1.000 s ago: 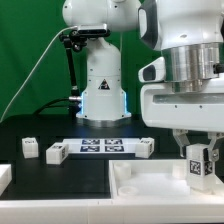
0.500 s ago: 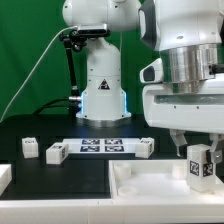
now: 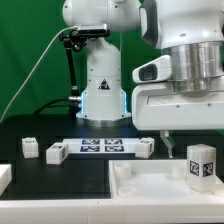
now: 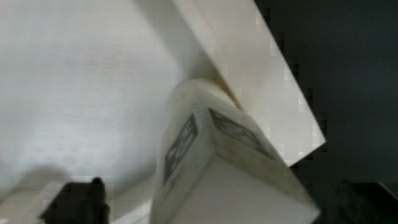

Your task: Assemble one leg

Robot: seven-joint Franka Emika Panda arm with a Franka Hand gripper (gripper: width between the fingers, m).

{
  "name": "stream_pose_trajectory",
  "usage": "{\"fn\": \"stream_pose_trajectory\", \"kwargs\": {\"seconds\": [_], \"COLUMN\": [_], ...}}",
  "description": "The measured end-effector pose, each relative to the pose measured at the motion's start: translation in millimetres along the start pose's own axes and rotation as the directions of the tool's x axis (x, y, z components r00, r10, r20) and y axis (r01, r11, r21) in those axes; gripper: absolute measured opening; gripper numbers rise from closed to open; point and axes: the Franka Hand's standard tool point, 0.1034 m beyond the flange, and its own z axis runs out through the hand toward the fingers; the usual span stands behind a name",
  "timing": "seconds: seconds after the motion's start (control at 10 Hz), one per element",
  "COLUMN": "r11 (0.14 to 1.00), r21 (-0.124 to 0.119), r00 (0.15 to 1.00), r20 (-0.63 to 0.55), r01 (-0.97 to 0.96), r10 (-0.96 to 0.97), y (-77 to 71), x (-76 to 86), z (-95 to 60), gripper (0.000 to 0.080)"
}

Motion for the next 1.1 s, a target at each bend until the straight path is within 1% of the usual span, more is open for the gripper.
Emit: {"fn": "stream_pose_trajectory", "kwargs": {"seconds": [0.2, 0.3, 0.5, 0.6, 0.7, 0.9, 1.0, 1.1], "r11": [0.978, 0.954, 0.876, 0.834, 0.808, 0.802, 0.808, 0.821], "r21": [-0.012, -0.017, -0.041, -0.042, -0.042, -0.042, -0.041, -0.043], "r00": [0.978, 0.954, 0.877, 0.834, 0.809, 0.803, 0.809, 0.822], "r20": [0.012, 0.013, 0.014, 0.001, 0.003, 0.003, 0.003, 0.002], "r01": [0.208, 0.300, 0.480, 0.551, 0.587, 0.595, 0.588, 0.569], "r10": [-0.208, -0.300, -0.480, -0.551, -0.588, -0.596, -0.588, -0.570], "y": [-0.5, -1.2, -4.5, -3.6, -2.5, -2.5, -2.6, -1.2], "x": [-0.5, -0.6, -3.0, -1.8, -1.8, -1.9, -1.9, -1.0], "z": [1.8, 2.8, 4.4, 5.0, 5.5, 5.6, 5.7, 5.6], "gripper": [0.0648, 0.0648, 0.0648, 0.0648, 0.0648, 0.0380, 0.0380, 0.0290]}}
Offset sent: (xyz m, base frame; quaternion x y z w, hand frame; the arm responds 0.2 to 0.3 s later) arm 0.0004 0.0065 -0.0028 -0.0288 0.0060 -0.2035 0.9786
